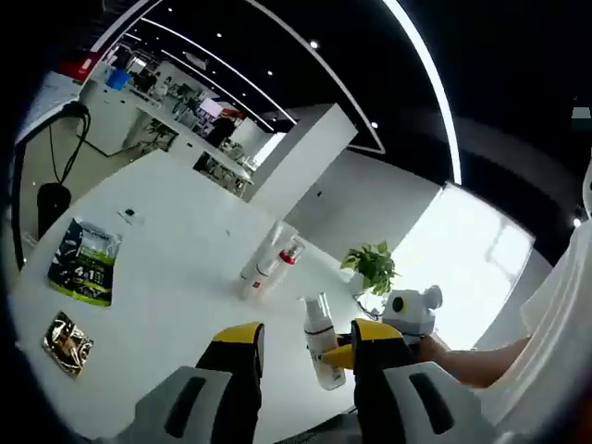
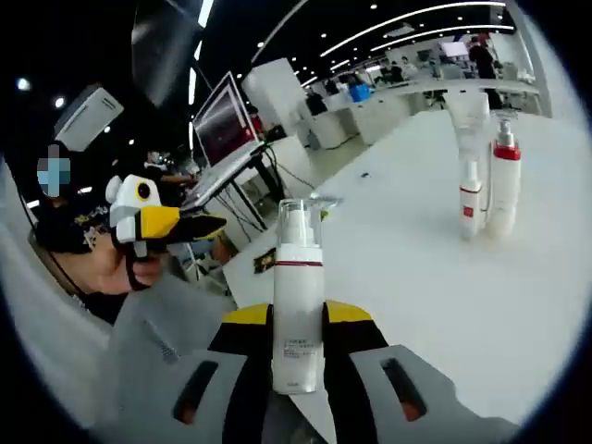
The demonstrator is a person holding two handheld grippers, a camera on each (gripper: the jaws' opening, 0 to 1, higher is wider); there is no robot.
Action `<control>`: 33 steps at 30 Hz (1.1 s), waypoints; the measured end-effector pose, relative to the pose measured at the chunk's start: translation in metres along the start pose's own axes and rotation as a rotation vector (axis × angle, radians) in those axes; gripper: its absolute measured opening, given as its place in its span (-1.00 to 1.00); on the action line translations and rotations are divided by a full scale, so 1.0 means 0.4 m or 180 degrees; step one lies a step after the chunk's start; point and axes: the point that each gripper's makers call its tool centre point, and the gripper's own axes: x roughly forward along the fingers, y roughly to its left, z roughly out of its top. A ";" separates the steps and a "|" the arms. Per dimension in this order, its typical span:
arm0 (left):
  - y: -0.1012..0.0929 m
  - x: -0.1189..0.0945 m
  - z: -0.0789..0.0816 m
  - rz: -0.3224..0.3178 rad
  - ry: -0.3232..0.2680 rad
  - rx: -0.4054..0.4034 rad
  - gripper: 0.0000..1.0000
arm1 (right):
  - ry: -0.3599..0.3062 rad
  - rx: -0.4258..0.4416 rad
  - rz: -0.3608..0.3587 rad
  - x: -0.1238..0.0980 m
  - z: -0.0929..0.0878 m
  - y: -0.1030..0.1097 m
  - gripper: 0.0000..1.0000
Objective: Arrange the skincare products in the storage area until every visible bottle or jar stands upright without overlapping.
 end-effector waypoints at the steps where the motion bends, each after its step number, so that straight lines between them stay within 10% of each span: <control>1: -0.011 0.003 -0.006 -0.0084 0.0013 -0.0052 -0.24 | -0.0077 0.0060 0.0068 -0.001 0.016 0.017 -0.65; 7: -0.066 0.005 -0.042 -0.0543 0.0255 -0.0146 -0.24 | -0.0459 0.0734 0.0634 0.005 0.097 0.115 -0.65; 19: -0.138 -0.010 -0.073 -0.1151 0.0555 -0.0402 -0.36 | -0.0425 0.1114 0.1241 0.043 0.064 0.219 -0.65; 28: -0.115 -0.011 -0.074 -0.0970 0.0573 -0.0296 -0.56 | -0.0392 0.0956 0.1240 0.053 0.059 0.219 -0.63; 33: -0.044 0.008 -0.090 -0.0283 0.0616 0.0296 -0.59 | -0.0215 0.0625 0.0703 0.073 0.041 0.168 -0.58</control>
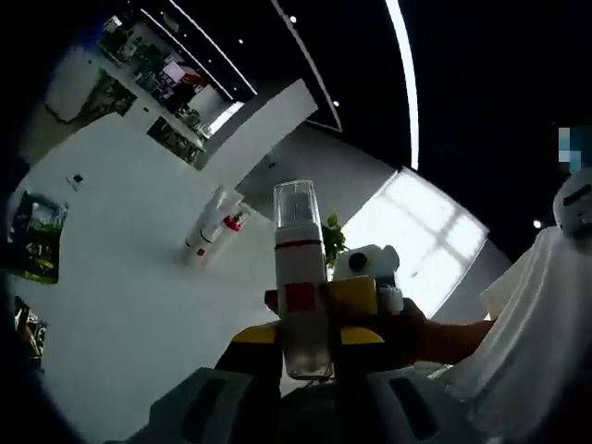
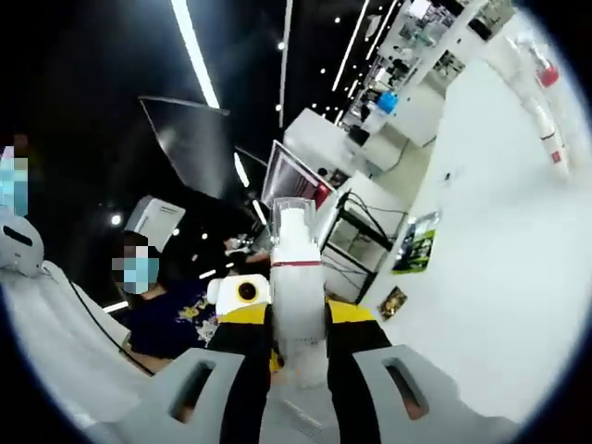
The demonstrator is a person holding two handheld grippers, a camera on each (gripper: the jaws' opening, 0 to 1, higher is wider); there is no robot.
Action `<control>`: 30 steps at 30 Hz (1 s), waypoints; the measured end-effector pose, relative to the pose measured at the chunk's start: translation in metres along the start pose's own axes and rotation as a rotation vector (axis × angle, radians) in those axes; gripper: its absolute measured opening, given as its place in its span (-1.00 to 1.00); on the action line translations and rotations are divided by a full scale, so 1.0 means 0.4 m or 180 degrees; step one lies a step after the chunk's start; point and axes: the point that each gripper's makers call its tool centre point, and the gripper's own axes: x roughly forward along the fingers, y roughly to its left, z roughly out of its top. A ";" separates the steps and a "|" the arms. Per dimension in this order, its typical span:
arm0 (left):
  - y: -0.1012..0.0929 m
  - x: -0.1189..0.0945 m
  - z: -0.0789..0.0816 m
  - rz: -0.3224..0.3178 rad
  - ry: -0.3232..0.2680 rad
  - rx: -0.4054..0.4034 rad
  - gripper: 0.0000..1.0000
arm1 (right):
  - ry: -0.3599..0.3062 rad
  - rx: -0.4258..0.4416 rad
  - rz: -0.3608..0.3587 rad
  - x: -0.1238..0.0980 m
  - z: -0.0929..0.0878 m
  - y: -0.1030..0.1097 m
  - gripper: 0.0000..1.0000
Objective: Arrange the skincare products in the storage area until every visible bottle or jar stands upright without overlapping.
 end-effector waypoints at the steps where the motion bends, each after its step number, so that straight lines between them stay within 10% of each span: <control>1: 0.006 0.000 -0.001 0.0060 0.0005 0.0059 -0.60 | 0.0017 -0.0056 -0.0090 0.002 -0.001 -0.007 -0.57; 7: 0.066 0.006 -0.043 0.0814 0.0342 0.0753 -0.60 | -0.0051 -0.0086 -0.0510 -0.002 0.022 -0.046 -0.48; 13: 0.082 0.011 -0.069 0.1041 0.0566 0.1129 -0.60 | 0.0053 0.0074 -0.0648 0.000 0.010 -0.082 -0.61; 18: 0.048 0.020 -0.064 0.0584 0.0454 0.0768 -0.58 | 0.0126 -0.0024 -0.0425 -0.018 0.018 -0.069 -0.63; 26: -0.050 0.027 -0.084 -0.0341 0.0551 0.0167 -0.44 | 0.0517 -0.0123 0.0567 -0.027 0.006 0.054 -0.64; 30: -0.040 0.022 -0.086 -0.0270 0.0579 0.0221 -0.45 | 0.0519 -0.0198 0.0564 -0.021 0.001 0.058 -0.62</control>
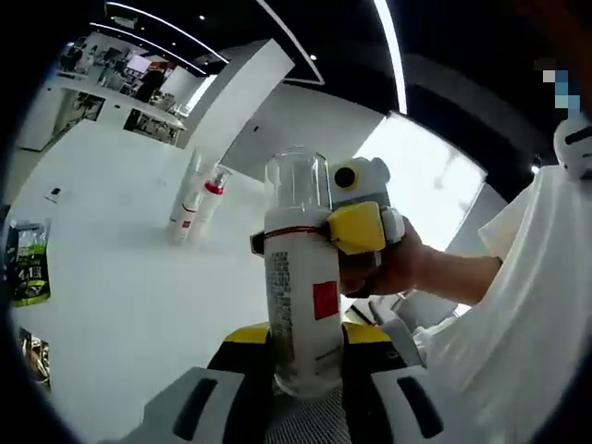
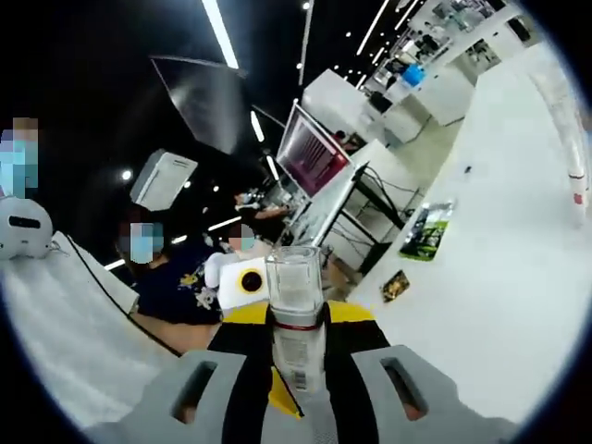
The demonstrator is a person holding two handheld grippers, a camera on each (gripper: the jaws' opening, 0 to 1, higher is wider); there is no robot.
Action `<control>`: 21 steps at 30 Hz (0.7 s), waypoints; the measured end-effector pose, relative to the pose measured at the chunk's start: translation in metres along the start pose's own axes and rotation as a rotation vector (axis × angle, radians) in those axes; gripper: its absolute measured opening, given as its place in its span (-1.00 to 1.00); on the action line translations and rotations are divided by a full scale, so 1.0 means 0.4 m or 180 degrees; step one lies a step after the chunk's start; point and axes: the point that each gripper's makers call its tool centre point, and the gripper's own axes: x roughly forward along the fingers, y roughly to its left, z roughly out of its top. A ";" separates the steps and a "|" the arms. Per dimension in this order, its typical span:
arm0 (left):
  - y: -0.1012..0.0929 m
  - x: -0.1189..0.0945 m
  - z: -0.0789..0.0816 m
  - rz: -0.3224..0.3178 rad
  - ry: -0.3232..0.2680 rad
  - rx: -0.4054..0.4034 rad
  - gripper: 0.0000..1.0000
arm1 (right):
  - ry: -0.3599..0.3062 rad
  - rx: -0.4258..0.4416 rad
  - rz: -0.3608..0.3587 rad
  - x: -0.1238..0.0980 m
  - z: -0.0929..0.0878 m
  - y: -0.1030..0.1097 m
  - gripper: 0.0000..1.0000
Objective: Arrange the skincare products in the storage area until every visible bottle or jar stands upright without overlapping.
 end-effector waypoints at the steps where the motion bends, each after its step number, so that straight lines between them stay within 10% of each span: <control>1: 0.006 0.000 0.004 0.0060 -0.0024 -0.0001 -0.46 | -0.0047 -0.0010 -0.0032 0.002 0.004 -0.003 -0.62; 7: 0.074 -0.013 0.030 0.0596 -0.0195 0.0022 -0.48 | -0.0307 -0.0257 -0.0714 0.021 0.032 -0.052 -0.60; 12: 0.132 -0.036 0.057 0.1132 -0.0362 0.0149 -0.48 | -0.0007 -0.0471 -0.1163 0.061 -0.016 -0.081 -0.42; 21: 0.180 -0.032 0.019 0.1832 0.0039 0.0783 -0.47 | -0.0086 -0.0321 -0.1418 0.075 -0.030 -0.120 -0.57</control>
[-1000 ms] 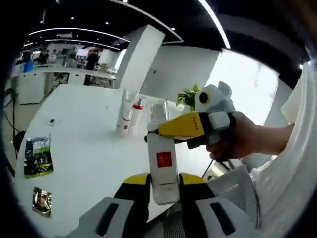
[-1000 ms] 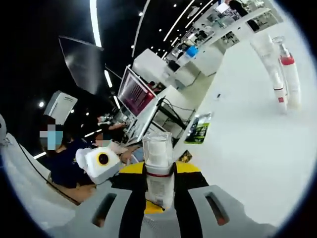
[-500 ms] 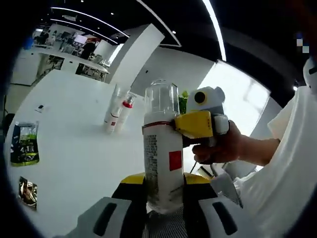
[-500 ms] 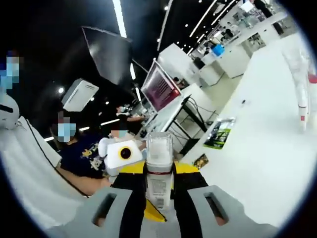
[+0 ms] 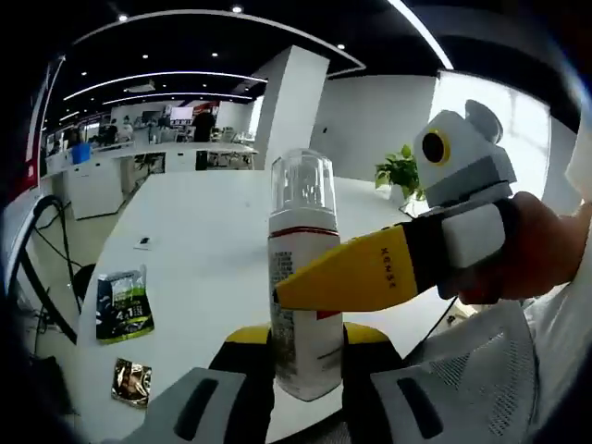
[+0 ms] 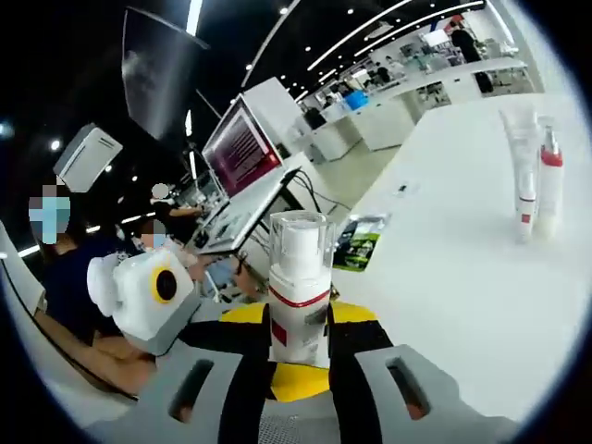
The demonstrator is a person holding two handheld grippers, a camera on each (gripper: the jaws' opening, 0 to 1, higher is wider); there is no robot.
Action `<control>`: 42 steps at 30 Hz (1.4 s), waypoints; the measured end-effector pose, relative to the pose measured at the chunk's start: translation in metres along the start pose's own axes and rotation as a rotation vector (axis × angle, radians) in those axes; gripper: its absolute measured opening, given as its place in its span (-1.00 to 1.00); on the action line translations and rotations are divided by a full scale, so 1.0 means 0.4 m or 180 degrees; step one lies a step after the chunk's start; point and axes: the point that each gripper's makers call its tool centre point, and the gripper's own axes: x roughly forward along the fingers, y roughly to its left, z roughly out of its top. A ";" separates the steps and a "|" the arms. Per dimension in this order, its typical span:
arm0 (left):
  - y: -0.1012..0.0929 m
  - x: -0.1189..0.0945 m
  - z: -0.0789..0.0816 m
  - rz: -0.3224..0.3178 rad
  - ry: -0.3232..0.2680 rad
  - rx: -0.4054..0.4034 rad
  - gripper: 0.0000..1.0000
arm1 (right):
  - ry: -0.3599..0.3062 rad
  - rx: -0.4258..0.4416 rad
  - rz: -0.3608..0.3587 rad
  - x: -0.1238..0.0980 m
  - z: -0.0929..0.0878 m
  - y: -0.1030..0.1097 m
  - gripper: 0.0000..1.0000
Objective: Arrange the skincare products in the storage area until every visible bottle or jar stands upright without overlapping.
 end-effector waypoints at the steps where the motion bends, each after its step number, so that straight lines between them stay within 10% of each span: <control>1: 0.000 0.001 -0.004 0.0032 0.0025 0.0045 -0.47 | 0.0014 0.0012 -0.0001 -0.002 -0.004 -0.001 -0.58; 14: 0.010 -0.008 -0.005 0.0043 0.0028 0.0516 -0.30 | -0.0136 -0.0149 0.0167 -0.055 0.040 -0.030 -0.61; 27: 0.040 0.019 -0.099 0.0007 0.0421 0.0831 -0.24 | -0.0350 -0.0479 -0.0723 -0.149 0.100 -0.339 -0.60; 42: 0.084 0.017 -0.151 0.0149 0.0754 0.0632 -0.37 | -0.0246 -0.1117 -0.1285 -0.137 0.116 -0.552 -0.61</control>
